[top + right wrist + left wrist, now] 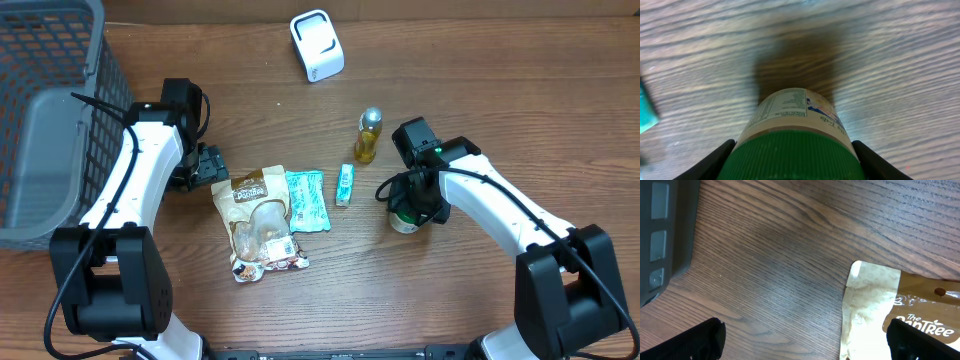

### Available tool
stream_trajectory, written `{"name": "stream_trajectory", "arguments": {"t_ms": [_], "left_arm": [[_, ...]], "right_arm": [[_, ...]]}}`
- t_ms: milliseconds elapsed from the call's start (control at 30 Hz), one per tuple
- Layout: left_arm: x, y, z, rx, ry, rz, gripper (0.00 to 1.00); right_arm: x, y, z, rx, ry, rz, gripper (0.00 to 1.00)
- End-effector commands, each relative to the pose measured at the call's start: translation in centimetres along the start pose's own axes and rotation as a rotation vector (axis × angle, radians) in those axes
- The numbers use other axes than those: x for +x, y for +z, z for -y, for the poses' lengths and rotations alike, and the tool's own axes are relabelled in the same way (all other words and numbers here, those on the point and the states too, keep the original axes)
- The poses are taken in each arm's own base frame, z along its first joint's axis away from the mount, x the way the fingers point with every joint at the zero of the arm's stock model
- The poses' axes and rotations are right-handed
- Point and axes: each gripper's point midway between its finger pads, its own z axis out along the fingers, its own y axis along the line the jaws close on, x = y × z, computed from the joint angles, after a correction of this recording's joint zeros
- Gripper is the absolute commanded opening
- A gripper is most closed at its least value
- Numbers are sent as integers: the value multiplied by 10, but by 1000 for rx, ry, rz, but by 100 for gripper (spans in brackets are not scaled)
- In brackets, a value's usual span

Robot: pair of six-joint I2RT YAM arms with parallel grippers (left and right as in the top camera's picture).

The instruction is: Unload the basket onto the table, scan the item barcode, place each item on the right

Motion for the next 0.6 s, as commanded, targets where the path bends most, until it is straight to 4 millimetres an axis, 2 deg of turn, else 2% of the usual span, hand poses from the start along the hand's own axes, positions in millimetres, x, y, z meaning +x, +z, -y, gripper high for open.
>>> {"name": "stream_trajectory", "arguments": {"t_ms": [0, 400, 567], "left_arm": [[0, 5, -5, -26, -9, -6, 99], [0, 5, -5, -26, -9, -5, 99], [0, 5, -5, -26, -9, -5, 100]], "right_arm": [[-5, -14, -22, -105, 1, -16, 61], [41, -25, -44, -259, 13, -252, 58], [47, -30, -53, -319, 15, -294, 58]]}}
